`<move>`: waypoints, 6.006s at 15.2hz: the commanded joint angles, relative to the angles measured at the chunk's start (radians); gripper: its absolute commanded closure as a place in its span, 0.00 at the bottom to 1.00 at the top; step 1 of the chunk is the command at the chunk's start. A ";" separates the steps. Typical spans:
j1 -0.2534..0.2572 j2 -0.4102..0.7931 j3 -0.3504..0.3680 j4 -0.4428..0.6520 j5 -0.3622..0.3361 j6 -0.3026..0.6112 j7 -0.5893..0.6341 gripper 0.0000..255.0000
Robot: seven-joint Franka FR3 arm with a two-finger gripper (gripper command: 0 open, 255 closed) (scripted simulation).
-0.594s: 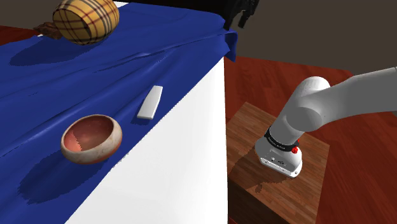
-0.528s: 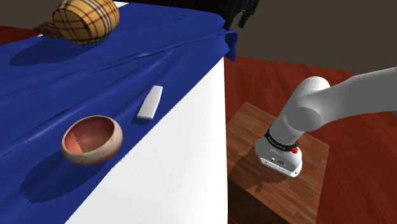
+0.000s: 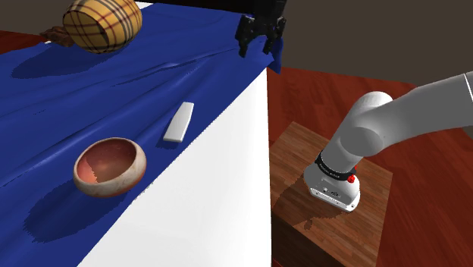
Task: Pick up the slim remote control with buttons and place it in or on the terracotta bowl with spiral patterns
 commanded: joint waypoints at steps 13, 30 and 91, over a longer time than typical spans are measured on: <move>-0.084 0.439 0.320 0.098 -0.013 0.281 0.611 0.00; -0.046 0.986 0.371 0.357 -0.303 0.437 1.156 0.00; 0.076 0.971 0.462 0.759 -0.284 0.015 1.302 1.00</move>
